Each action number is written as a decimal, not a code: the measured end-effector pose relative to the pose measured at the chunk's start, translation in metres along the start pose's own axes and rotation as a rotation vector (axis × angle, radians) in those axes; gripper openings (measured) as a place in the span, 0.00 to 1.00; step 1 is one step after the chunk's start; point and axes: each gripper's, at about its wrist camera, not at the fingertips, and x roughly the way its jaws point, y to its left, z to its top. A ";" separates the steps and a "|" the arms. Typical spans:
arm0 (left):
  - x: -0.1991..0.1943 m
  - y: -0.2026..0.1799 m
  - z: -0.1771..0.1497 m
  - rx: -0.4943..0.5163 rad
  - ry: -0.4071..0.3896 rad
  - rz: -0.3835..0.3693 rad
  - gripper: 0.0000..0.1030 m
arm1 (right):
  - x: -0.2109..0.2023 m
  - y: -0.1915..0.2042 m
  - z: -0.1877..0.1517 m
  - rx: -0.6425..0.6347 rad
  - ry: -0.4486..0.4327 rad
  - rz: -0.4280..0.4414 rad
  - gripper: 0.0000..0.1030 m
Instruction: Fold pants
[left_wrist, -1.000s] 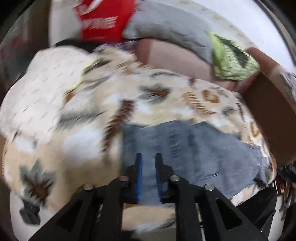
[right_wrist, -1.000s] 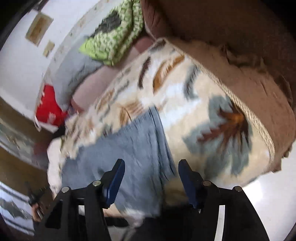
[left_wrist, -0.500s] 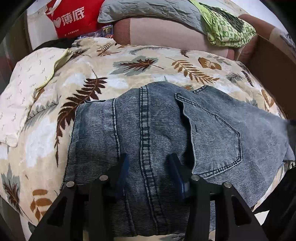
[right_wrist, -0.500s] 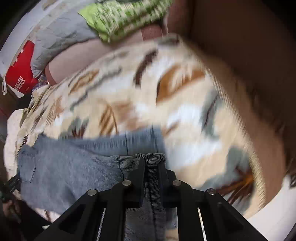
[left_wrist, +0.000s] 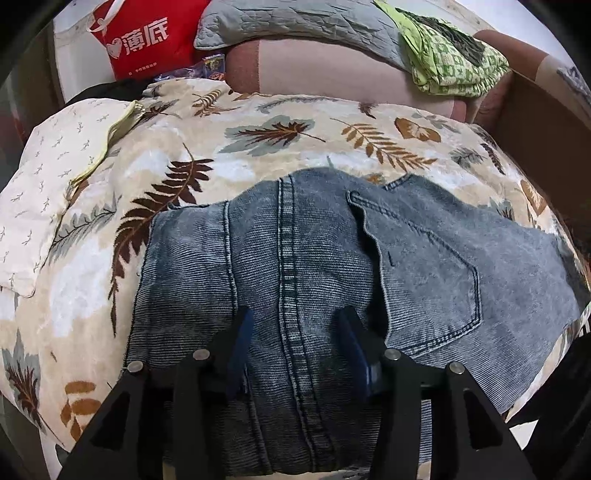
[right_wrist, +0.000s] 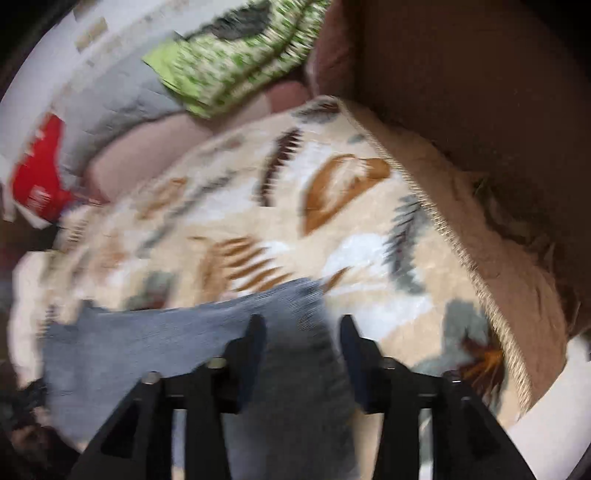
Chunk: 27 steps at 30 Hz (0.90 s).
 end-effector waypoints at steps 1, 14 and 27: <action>-0.003 0.000 0.001 -0.008 -0.005 0.002 0.48 | -0.008 0.005 -0.007 0.017 -0.003 0.074 0.60; -0.014 0.007 0.005 -0.129 0.028 0.124 0.69 | 0.008 0.107 0.010 -0.168 0.086 0.095 0.69; 0.016 0.009 -0.004 -0.068 -0.002 0.137 0.76 | 0.194 0.380 0.012 -0.565 0.438 0.373 0.49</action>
